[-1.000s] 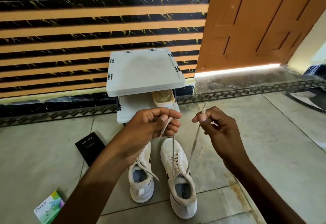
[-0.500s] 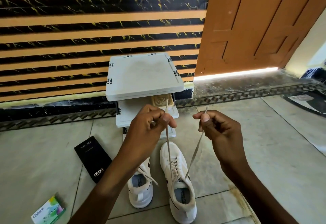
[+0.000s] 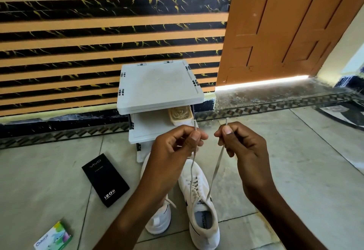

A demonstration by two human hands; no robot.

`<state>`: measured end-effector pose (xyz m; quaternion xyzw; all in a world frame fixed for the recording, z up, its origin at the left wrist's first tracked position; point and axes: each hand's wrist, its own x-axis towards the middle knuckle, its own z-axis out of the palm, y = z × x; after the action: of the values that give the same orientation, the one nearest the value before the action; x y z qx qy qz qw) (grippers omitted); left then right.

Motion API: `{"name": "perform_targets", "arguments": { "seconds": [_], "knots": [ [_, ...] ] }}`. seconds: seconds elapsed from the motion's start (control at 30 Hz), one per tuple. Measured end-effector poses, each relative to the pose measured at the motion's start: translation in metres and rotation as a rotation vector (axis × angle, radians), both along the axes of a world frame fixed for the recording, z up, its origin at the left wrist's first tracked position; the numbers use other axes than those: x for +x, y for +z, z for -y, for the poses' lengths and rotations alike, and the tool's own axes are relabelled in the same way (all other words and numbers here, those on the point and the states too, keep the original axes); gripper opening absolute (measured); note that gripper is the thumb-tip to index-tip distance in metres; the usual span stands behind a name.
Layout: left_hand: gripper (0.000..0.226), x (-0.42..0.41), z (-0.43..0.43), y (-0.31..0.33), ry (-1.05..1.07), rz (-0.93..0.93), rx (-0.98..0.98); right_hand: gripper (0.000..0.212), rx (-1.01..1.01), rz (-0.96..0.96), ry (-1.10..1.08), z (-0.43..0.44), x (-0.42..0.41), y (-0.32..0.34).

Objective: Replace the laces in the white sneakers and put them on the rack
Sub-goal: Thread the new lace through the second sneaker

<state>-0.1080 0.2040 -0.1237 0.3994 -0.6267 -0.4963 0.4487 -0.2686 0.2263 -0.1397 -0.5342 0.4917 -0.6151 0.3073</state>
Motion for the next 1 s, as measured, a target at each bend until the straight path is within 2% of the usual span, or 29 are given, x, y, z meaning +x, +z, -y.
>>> {"name": "perform_targets", "arguments": {
  "seconds": [0.2, 0.57, 1.0],
  "knots": [
    [0.021, 0.001, -0.002, -0.004, 0.027, 0.119, -0.033, 0.022, -0.030, -0.108, -0.032, -0.001, 0.000, 0.001],
    [0.019, 0.005, -0.004, 0.016, -0.002, 0.040, -0.011, 0.023, -0.029, -0.170, -0.040, -0.001, 0.006, 0.002],
    [0.020, 0.007, -0.008, 0.019, -0.049, 0.065, -0.008, 0.026, -0.046, -0.165, -0.011, -0.003, 0.007, 0.002]
  ]
}}
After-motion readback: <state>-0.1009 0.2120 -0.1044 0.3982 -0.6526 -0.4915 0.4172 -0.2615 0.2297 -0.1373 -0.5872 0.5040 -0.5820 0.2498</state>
